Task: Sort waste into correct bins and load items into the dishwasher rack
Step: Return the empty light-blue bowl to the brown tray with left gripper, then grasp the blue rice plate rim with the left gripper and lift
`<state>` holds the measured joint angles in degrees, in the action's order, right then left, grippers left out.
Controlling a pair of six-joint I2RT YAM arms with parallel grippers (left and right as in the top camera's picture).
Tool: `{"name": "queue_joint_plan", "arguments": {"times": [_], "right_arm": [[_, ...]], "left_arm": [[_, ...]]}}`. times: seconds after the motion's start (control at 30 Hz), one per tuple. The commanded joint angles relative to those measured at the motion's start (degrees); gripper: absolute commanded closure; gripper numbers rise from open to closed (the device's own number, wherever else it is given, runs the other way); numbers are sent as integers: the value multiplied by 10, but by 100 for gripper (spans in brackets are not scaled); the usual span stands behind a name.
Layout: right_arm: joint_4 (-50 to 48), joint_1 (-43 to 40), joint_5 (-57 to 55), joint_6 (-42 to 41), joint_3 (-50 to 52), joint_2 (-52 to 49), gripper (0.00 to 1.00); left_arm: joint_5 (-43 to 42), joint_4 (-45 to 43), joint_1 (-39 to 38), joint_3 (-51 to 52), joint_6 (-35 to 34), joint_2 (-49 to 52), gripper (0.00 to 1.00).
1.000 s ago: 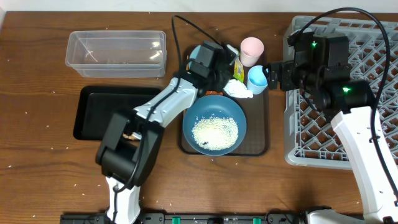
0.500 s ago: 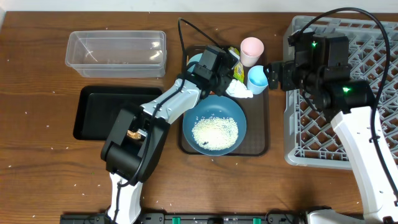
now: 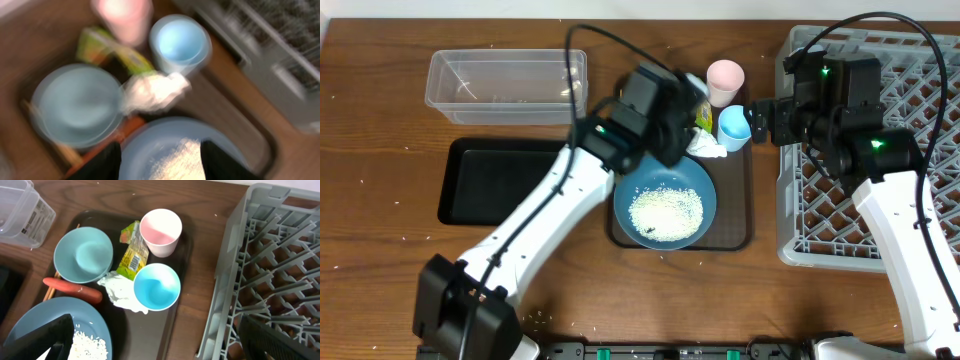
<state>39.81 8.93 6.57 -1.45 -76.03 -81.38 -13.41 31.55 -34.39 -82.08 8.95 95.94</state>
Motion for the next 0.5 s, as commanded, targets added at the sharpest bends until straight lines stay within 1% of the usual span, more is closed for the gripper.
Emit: {"name": "queue_joint_plan", "arguments": {"times": [0.0, 0.07, 0.13, 0.17, 0.2, 0.3, 0.47], "right_arm": [[-1, 5, -3, -2, -6, -4, 2], [-1, 5, -3, -2, -6, -7, 2], [-1, 5, -3, -2, -6, -12, 2], [0, 5, -3, -2, -6, -14, 2], [1, 5, -3, -2, -6, -19, 3], [4, 5, -3, -2, -6, -31, 4], [18, 5, -3, -2, -6, -52, 7]], "left_arm": [[-24, 50, -43, 10, -7, 40, 48], [-4, 75, -64, 12, -7, 56, 47], [21, 90, -83, 12, -7, 74, 34], [26, 94, -89, 12, -7, 82, 29], [27, 94, -97, 12, -7, 92, 26], [28, 89, -113, 12, -7, 118, 24], [28, 79, -132, 12, -7, 166, 24]]}}
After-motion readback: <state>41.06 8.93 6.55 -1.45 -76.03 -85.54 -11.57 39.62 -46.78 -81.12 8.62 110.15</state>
